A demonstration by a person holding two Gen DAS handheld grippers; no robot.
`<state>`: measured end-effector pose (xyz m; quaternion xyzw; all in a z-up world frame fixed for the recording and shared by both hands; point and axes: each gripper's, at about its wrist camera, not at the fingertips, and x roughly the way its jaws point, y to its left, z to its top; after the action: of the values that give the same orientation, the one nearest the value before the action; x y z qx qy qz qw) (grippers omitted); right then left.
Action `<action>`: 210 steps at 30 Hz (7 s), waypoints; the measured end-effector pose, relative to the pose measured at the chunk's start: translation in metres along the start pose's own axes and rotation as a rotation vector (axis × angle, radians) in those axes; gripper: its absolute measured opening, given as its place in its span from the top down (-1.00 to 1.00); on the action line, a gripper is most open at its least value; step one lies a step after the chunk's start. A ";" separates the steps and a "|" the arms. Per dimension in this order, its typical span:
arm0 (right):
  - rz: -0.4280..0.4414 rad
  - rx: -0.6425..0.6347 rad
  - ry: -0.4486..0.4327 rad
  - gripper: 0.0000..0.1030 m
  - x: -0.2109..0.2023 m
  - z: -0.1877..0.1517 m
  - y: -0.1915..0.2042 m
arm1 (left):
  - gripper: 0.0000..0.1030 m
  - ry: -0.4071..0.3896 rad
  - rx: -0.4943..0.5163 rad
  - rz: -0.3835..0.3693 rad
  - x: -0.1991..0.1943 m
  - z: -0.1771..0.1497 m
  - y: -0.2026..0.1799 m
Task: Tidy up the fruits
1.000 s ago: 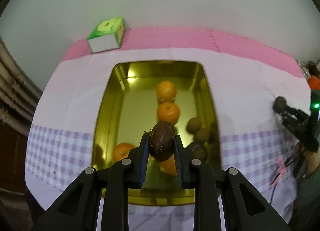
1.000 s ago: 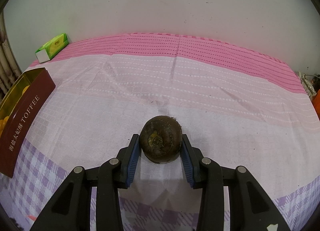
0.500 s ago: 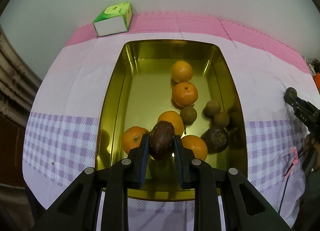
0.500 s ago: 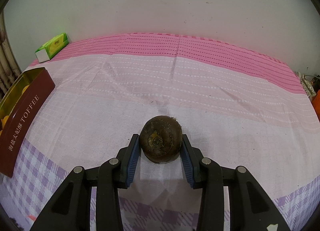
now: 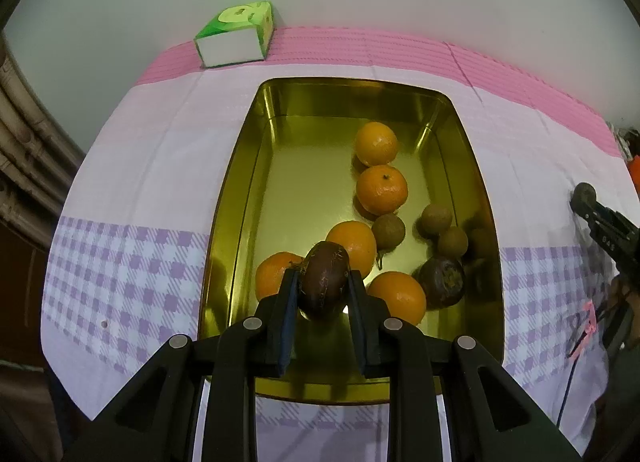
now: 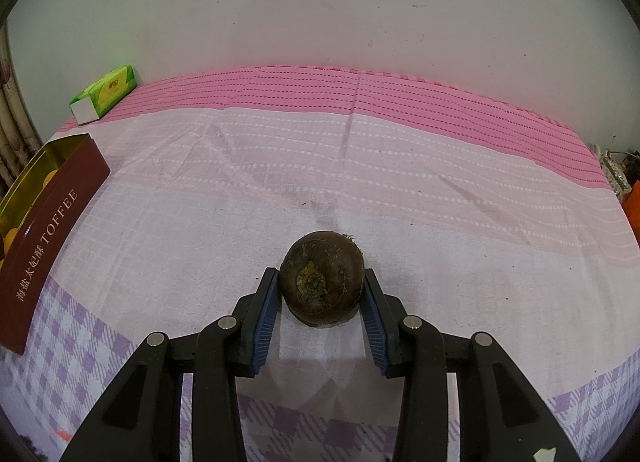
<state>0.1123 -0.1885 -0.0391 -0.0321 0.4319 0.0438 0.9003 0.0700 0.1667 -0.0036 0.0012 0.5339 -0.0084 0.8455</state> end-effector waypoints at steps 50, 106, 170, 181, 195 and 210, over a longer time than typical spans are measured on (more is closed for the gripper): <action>-0.005 0.002 -0.001 0.23 0.000 -0.001 -0.002 | -0.25 -0.078 -0.039 0.029 -0.025 -0.004 0.017; 0.223 -0.204 -0.053 0.30 -0.070 0.029 0.174 | -0.70 -0.131 -0.238 0.157 -0.052 -0.025 0.087; 0.225 -0.336 0.015 -0.08 -0.044 0.021 0.284 | -0.70 -0.088 -0.009 0.128 -0.056 -0.051 0.054; 0.209 -0.249 -0.017 -0.74 -0.080 0.016 0.263 | -0.70 -0.086 -0.007 0.119 -0.055 -0.051 0.053; 0.192 -0.178 0.038 -0.95 -0.096 -0.017 0.251 | -0.70 -0.091 -0.020 0.130 -0.056 -0.052 0.053; 0.185 -0.199 0.055 -0.97 -0.092 -0.023 0.256 | -0.70 -0.091 -0.019 0.133 -0.056 -0.051 0.052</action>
<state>0.0095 0.0593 0.0131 -0.0824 0.4512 0.1681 0.8726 0.0003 0.2203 0.0247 0.0285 0.4938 0.0529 0.8675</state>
